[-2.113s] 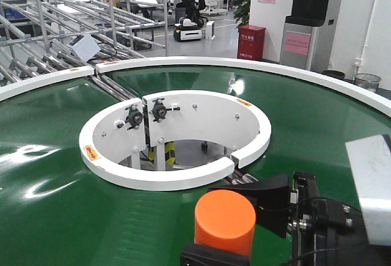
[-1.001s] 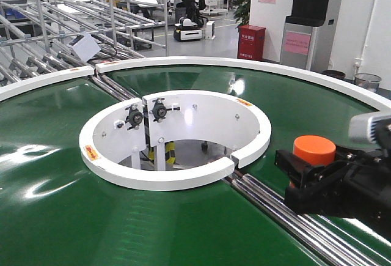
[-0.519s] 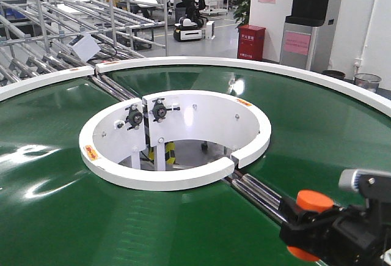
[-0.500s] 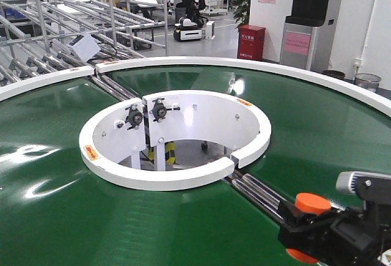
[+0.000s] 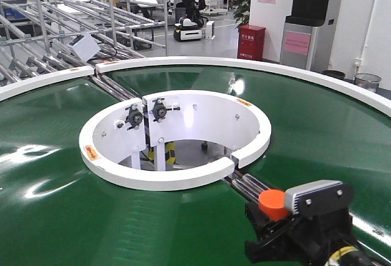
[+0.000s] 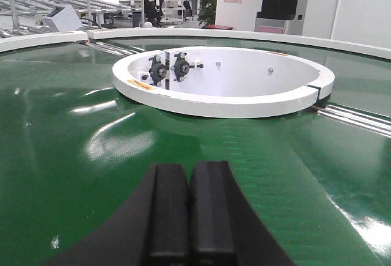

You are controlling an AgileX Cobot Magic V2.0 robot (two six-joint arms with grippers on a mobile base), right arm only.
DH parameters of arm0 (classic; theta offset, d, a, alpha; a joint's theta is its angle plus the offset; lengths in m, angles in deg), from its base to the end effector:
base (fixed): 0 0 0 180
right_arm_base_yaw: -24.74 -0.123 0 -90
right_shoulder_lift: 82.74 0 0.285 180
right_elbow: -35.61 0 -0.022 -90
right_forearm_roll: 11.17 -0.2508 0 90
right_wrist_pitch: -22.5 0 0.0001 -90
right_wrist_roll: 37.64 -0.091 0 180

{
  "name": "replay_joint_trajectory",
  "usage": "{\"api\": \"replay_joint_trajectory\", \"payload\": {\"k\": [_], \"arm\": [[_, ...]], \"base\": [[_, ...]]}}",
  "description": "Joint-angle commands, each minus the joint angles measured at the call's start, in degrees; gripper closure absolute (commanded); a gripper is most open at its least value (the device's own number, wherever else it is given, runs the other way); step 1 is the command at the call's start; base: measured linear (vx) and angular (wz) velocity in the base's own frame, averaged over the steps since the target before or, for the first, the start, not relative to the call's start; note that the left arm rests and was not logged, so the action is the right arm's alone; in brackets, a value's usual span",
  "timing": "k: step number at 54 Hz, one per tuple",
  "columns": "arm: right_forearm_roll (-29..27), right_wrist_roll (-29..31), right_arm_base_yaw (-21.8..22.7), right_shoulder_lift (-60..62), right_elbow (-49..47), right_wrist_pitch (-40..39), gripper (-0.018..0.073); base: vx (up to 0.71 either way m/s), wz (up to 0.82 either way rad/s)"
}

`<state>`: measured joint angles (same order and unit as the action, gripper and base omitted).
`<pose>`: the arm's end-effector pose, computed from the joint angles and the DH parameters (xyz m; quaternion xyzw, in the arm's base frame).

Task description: Grab orange capacitor from left shelf to right conveyor

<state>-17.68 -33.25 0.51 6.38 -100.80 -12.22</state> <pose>0.2652 0.1129 0.2322 -0.1339 0.7537 0.1161 0.6329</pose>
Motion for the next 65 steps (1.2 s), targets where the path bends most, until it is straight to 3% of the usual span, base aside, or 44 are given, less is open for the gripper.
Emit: {"api": "replay_joint_trajectory", "payload": {"k": [1,14,22,30,41,54,65], "arm": [[1.27,-0.07,0.12,-2.13,-1.73,-8.67,0.0569],[3.39,-3.56,0.12,-13.61,-1.73,-16.6,0.0566],[9.94,-8.22,0.12,-19.13,-1.73,-22.58,0.0559],[14.9,-8.43,0.12,-23.75,-1.73,-25.42,0.0517],[14.5,-8.43,0.12,-27.16,-1.73,-25.69,0.035],[15.0,-9.43,0.12,-28.05,-1.6,-26.32,0.0052],[18.88,-9.38,0.12,-23.21,-1.6,-26.23,-0.0043]], "base": [[0.0,0.0],[0.0,0.0],[0.0,0.0],[0.0,0.0],[0.0,0.0],[0.0,0.0],[0.0,0.0]]}}
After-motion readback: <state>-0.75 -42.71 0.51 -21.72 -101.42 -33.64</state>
